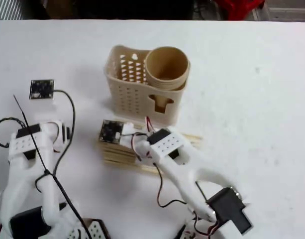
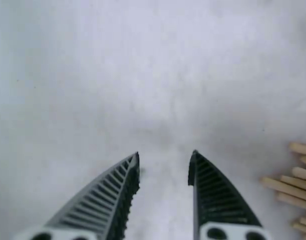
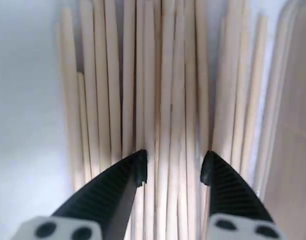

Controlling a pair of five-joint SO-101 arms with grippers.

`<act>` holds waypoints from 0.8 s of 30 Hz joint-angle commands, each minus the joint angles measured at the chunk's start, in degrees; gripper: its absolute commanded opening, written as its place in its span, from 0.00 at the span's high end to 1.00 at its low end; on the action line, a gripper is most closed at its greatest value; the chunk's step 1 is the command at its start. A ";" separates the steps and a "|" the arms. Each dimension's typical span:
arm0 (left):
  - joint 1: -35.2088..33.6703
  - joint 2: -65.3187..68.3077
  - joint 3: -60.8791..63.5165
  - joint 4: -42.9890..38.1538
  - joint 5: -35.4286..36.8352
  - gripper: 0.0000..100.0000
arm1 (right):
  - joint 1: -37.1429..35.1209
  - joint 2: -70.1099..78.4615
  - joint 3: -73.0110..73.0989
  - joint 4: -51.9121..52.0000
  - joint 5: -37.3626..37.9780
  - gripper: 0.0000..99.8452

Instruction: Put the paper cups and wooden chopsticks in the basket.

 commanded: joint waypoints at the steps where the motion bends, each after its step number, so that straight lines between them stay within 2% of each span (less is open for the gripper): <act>1: -0.48 0.04 -2.29 0.26 -0.26 0.82 | 0.13 -0.22 -0.18 -0.84 -0.44 0.85; 7: -0.48 0.04 -2.29 0.26 -0.26 0.82 | 0.48 -0.75 -0.18 -0.84 -0.62 0.99; 13: -0.48 0.04 -2.29 0.26 -0.26 0.82 | 1.54 -6.90 -0.44 2.42 -4.31 0.98; 24: -0.48 0.04 -2.29 0.26 -0.26 0.82 | 1.98 -36.35 -0.62 11.47 -17.41 0.98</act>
